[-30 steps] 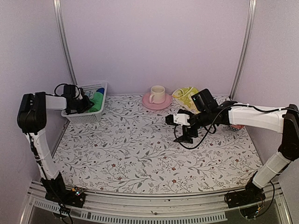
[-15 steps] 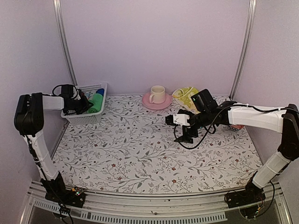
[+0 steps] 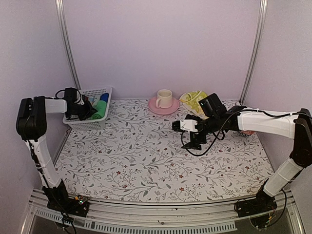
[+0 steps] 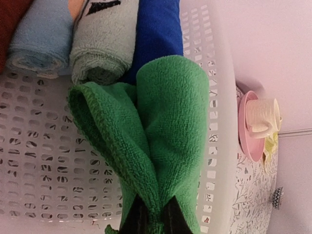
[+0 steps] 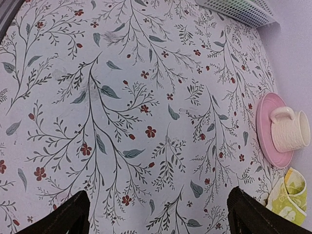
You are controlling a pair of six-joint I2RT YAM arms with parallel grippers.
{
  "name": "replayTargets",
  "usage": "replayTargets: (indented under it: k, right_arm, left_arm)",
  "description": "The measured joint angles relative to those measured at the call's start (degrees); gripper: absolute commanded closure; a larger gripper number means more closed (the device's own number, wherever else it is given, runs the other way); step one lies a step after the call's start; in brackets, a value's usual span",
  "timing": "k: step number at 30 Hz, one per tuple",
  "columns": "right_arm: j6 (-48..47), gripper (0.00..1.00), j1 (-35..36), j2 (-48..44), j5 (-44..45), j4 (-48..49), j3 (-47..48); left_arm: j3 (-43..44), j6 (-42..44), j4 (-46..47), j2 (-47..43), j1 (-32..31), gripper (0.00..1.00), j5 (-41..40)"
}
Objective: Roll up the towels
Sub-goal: Place the towel in the storage box, then adjust the towel in the storage box.
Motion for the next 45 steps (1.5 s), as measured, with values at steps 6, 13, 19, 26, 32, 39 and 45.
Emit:
replayTargets:
  k: [6,13,19,26,32,39,45]
  right_arm:
    - [0.0,0.01,0.1,0.0,0.2,0.0,0.0]
    - [-0.3,0.01,0.5,0.0,0.7,0.1,0.0]
    - [-0.7,0.01,1.2,0.0,1.4,0.5,0.0]
    - [-0.9,0.01,1.4,0.2,1.9,0.5,0.0]
    - [-0.9,0.01,1.5,0.2,2.1,0.9,0.0]
    - [-0.9,0.01,1.6,0.3,2.3,1.0,0.0]
    - [-0.9,0.01,1.8,0.6,2.4,1.1,0.0]
  left_arm:
    - [1.1,-0.1,2.8,5.4,0.7,1.0,4.5]
    - [0.5,-1.6,5.7,8.9,1.7,1.0,8.0]
    - [-1.1,-2.9,8.1,8.3,1.8,0.65,9.0]
    - [-3.5,-3.5,7.3,6.0,1.9,0.49,8.3]
    - [-5.7,-3.7,5.6,2.4,2.2,0.43,5.9]
    - [-5.6,-3.4,4.4,-1.7,2.4,0.41,2.7]
    - [-4.3,-1.6,2.5,-1.7,2.1,0.4,0.5]
